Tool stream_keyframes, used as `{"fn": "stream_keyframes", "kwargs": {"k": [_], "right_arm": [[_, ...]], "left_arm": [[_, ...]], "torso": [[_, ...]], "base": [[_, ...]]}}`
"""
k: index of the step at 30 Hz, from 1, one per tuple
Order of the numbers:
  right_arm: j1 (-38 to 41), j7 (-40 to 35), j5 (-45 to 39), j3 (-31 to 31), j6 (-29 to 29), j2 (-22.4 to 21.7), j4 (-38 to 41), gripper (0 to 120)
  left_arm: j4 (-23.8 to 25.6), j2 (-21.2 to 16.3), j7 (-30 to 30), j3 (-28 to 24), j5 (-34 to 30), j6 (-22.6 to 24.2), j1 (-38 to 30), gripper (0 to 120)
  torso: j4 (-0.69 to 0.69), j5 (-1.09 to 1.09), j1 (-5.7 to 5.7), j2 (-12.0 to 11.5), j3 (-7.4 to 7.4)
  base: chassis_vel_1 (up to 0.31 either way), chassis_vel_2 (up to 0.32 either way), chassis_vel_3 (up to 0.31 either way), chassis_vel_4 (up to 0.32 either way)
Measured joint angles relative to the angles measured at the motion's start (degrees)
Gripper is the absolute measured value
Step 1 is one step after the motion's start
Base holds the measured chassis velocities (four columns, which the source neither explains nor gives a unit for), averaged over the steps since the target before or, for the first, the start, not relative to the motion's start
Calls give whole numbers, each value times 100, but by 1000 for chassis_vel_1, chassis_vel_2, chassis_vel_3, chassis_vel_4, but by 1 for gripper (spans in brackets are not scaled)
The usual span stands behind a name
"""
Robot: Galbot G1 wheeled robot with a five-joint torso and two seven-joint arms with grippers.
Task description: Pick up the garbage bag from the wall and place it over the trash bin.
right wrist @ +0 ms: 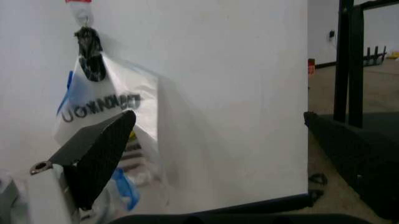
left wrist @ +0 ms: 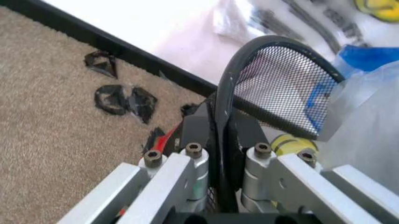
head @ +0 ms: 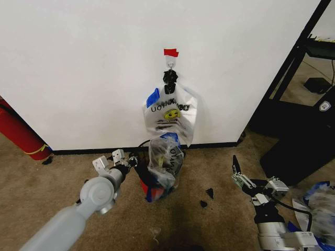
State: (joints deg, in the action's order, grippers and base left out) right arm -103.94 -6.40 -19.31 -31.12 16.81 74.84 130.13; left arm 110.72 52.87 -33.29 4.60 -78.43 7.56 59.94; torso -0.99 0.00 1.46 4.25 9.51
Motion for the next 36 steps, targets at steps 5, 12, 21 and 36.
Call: {"fn": "stream_keyframes", "kwargs": {"k": [5, 12, 21, 36], "right_arm": [[-14, 4, 115, 9, 47, 20, -132, 100], [2, 8, 232, 84, 85, 46, -218, 100], [-48, 1, 248, 125, 78, 22, -140, 100], [-40, -564, 165, 457, -629, -76, 256, 100]], "left_arm": [[10, 213, -142, -35, 584, -330, 383, 3], [-30, 355, -234, -86, 800, -418, 545, 3], [-83, 408, -229, -120, 795, -226, 549, 3], [308, 181, -321, 4, 1413, 266, 753, 48]], "torso": [[4, 1, 0, 0, 0], [1, 0, 0, 0, 0], [1, 0, 0, 0, 0], [1, -1, 0, -1, 0]], "base": [[0, 0, 0, 0], [0, 0, 0, 0], [0, 0, 0, 0], [0, 0, 0, 0]]}}
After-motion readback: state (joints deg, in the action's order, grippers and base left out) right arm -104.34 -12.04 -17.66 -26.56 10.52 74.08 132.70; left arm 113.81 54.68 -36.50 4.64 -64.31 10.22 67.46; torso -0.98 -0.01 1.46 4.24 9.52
